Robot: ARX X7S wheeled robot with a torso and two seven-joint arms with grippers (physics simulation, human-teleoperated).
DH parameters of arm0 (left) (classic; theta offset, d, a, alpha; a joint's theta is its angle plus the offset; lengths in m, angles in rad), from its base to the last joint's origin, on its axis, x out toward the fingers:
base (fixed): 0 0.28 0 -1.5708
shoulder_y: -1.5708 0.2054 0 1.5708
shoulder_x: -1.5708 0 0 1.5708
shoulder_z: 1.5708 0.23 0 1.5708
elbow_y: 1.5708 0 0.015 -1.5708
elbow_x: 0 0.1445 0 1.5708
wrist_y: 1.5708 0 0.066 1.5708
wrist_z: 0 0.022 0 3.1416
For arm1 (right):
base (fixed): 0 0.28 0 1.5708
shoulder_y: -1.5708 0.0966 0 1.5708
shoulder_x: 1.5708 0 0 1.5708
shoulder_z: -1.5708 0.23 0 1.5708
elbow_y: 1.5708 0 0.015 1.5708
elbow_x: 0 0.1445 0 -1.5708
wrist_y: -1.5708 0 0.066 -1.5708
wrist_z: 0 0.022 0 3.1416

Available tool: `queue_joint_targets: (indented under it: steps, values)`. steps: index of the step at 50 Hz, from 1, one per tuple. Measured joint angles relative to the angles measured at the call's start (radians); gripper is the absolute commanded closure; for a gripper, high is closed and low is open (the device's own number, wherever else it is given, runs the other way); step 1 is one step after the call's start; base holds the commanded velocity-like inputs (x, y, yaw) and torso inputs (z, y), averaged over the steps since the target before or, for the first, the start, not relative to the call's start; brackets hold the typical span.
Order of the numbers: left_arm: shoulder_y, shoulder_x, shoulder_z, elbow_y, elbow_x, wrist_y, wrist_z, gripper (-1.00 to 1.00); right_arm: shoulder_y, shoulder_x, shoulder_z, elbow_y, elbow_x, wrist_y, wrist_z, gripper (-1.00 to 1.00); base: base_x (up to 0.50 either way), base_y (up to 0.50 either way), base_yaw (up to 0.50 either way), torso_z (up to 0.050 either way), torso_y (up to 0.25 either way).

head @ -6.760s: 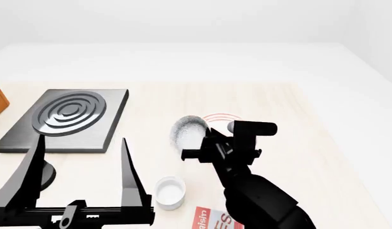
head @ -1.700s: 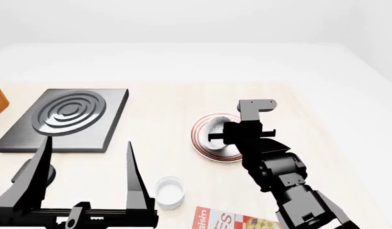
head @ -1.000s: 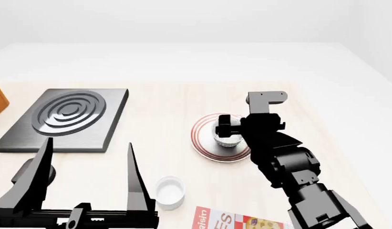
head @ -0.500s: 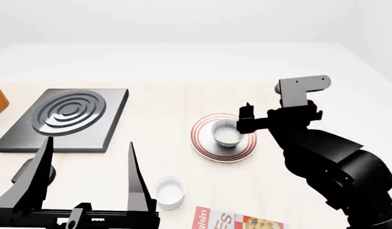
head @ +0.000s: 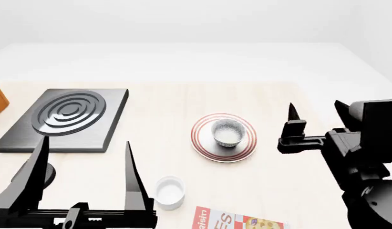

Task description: Pick the akita bowl between the plate and the ramekin and place it on the plate.

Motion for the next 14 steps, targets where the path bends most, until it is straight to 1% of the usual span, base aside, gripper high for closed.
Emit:
queue_joint_targets:
  steps: [4, 7, 14]
  values:
    - [0.004, -0.004, -0.011, -0.004, 0.000, 0.002, -0.007, -1.00, -0.095, 0.007, 0.072, -0.073, -0.023, -0.064, 0.009, -1.00, 0.00, 0.00, 0.00, 0.000, 0.000]
    - [0.008, -0.008, -0.028, -0.005, -0.001, 0.000, -0.017, -1.00, -0.169, -0.009, 0.119, -0.122, -0.080, -0.133, 0.004, -1.00, 0.00, 0.00, 0.00, 0.000, 0.000]
    - [0.024, -0.022, -0.104, -0.004, -0.010, -0.007, -0.055, -1.00, -0.345, -0.113, 0.197, -0.178, -0.310, -0.398, -0.062, -1.00, 0.00, 0.00, 0.00, 0.000, 0.000]
